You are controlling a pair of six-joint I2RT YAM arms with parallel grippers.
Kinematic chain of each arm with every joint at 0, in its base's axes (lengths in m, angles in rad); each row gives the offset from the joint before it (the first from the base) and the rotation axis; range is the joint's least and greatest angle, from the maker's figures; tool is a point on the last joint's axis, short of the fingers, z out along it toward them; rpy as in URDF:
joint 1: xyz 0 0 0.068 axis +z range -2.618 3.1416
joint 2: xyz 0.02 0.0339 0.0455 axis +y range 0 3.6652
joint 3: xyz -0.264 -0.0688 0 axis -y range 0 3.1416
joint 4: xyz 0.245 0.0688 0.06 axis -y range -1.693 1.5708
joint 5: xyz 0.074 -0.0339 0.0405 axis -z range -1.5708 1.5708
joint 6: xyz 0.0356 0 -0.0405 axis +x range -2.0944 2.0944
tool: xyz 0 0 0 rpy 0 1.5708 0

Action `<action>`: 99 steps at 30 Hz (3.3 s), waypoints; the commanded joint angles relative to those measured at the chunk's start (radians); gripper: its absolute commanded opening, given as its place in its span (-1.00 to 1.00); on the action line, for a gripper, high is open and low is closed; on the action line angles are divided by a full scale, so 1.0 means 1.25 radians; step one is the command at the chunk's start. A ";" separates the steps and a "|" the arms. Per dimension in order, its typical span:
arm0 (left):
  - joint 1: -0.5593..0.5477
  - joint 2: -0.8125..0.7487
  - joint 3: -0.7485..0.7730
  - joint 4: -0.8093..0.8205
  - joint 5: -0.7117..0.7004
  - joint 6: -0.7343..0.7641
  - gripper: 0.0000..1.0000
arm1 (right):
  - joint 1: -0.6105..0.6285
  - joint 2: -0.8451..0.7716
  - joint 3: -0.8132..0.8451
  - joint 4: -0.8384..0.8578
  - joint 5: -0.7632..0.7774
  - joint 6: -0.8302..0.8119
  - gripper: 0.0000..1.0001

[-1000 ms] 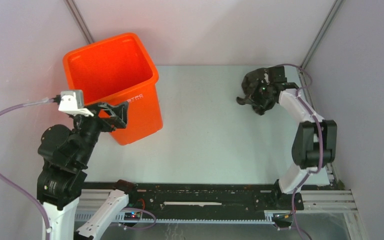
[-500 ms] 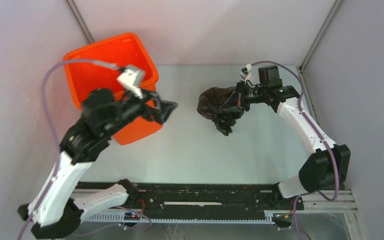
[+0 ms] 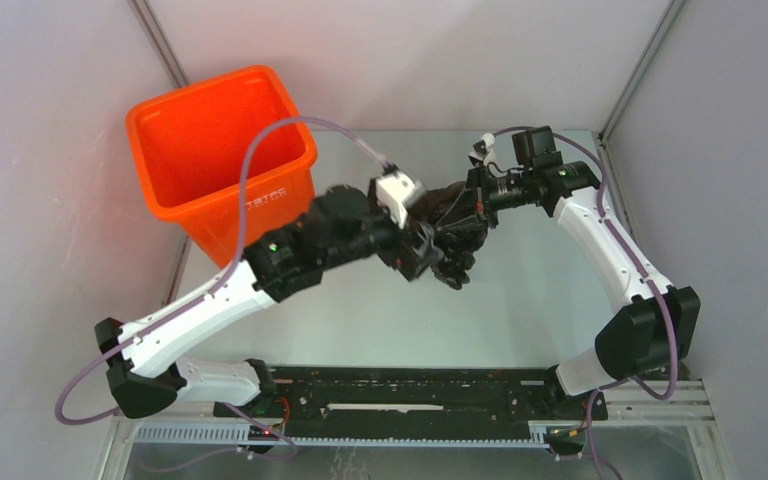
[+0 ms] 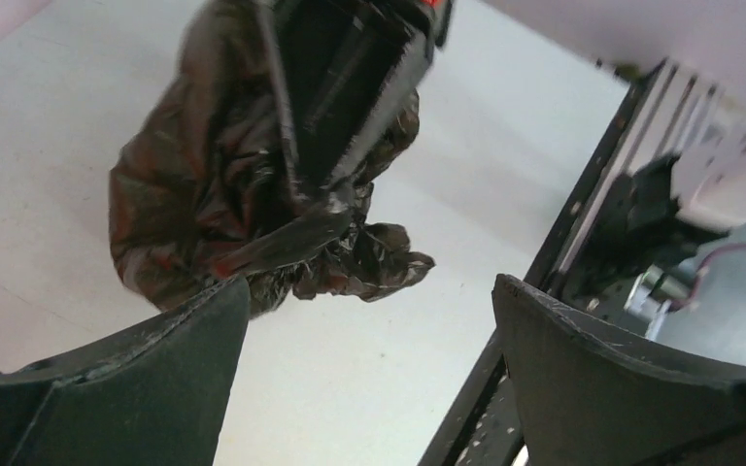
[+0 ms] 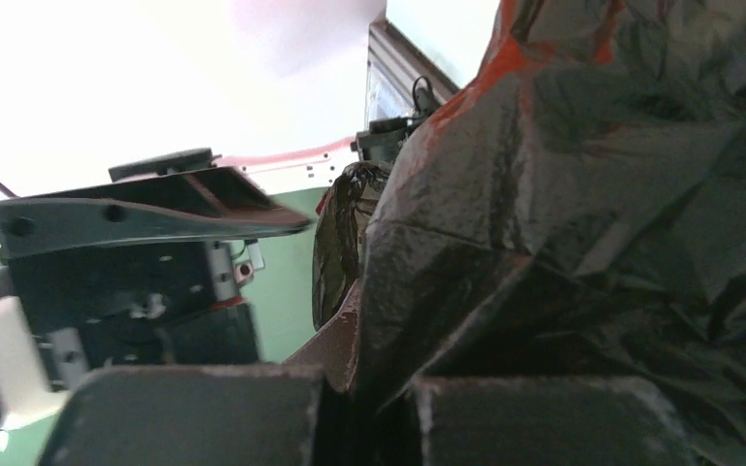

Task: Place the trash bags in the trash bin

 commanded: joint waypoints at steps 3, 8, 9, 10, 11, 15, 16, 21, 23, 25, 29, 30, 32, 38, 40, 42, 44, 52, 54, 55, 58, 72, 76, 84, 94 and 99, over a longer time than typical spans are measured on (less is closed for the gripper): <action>-0.045 -0.043 -0.098 0.081 -0.097 0.154 0.96 | 0.044 -0.058 0.004 -0.016 -0.041 0.010 -1.00; -0.045 -0.064 -0.138 0.071 -0.070 0.168 0.64 | 0.061 -0.062 0.011 0.019 -0.025 0.062 -1.00; -0.045 -0.066 -0.146 0.076 -0.086 0.170 0.52 | 0.067 -0.063 0.018 0.016 -0.023 0.061 -1.00; -0.044 -0.072 -0.156 0.088 -0.105 0.174 0.42 | 0.075 -0.065 0.020 0.010 -0.011 0.055 -1.00; -0.043 -0.072 -0.162 0.092 -0.119 0.177 0.31 | 0.087 -0.067 0.020 -0.001 0.005 0.046 -1.00; -0.043 -0.061 -0.106 0.046 -0.143 0.140 0.00 | 0.111 -0.067 0.018 -0.049 0.059 0.030 -1.00; -0.043 -0.067 -0.104 0.045 -0.135 0.135 0.20 | 0.117 -0.068 0.018 -0.051 0.070 0.027 -1.00; -0.043 -0.080 -0.118 0.044 -0.072 0.150 0.31 | 0.126 -0.071 0.014 -0.004 0.081 0.081 -1.00; -0.042 -0.084 -0.116 0.038 -0.080 0.161 -0.03 | 0.131 -0.075 0.015 0.027 0.088 0.099 -1.00; -0.041 -0.091 -0.113 0.034 -0.123 0.162 -0.50 | 0.129 -0.078 0.021 0.023 0.103 0.097 -1.00; -0.020 -0.103 -0.094 0.019 -0.174 0.124 -0.88 | 0.101 -0.093 0.028 0.008 0.135 0.091 -0.74; -0.014 -0.105 -0.088 0.013 -0.181 0.121 -0.96 | 0.090 -0.097 0.034 -0.002 0.146 0.085 -0.66; 0.001 -0.105 -0.073 -0.005 -0.210 0.073 -0.99 | 0.059 -0.100 0.061 -0.042 0.180 0.056 -0.50; 0.102 -0.080 0.040 -0.091 -0.137 -0.088 -0.99 | -0.008 -0.117 0.202 -0.233 0.408 -0.081 -0.03; 0.128 -0.067 0.086 -0.113 -0.088 -0.113 -0.99 | 0.002 -0.135 0.210 -0.255 0.441 -0.134 0.13; 0.133 -0.042 0.146 -0.147 -0.063 -0.120 -0.99 | 0.031 -0.165 0.185 -0.246 0.458 -0.159 0.30; 0.137 -0.011 0.213 -0.189 -0.039 -0.128 -0.99 | 0.070 -0.188 0.142 -0.215 0.458 -0.156 0.39; 0.140 0.092 0.370 -0.263 0.046 -0.202 -0.99 | 0.260 -0.218 -0.001 0.039 0.465 -0.044 0.64; 0.141 0.103 0.381 -0.263 0.076 -0.206 -0.99 | 0.266 -0.205 0.003 0.049 0.471 -0.054 0.68; 0.141 0.104 0.385 -0.263 0.091 -0.204 -0.99 | 0.261 -0.203 0.005 0.045 0.476 -0.074 0.69; 0.145 0.094 0.384 -0.259 0.117 -0.185 -0.99 | 0.174 -0.234 -0.053 0.110 0.350 -0.096 0.69; 0.180 -0.089 0.123 -0.086 0.099 -0.156 -0.99 | -0.002 -0.339 -0.219 0.296 0.134 0.036 0.67; 0.183 -0.057 0.115 -0.038 0.196 -0.224 -0.99 | 0.094 -0.293 -0.236 0.288 0.187 0.049 0.60; 0.232 -0.079 0.102 -0.037 0.240 -0.254 -0.99 | 0.038 -0.271 -0.234 0.145 0.323 -0.025 -0.05; 0.314 -0.143 0.041 -0.043 0.212 -0.304 -0.99 | -0.155 -0.293 -0.154 -0.074 0.389 -0.097 -0.90; 0.315 -0.117 0.040 0.003 0.209 -0.369 -0.99 | -0.061 -0.347 -0.140 -0.041 0.272 -0.032 0.24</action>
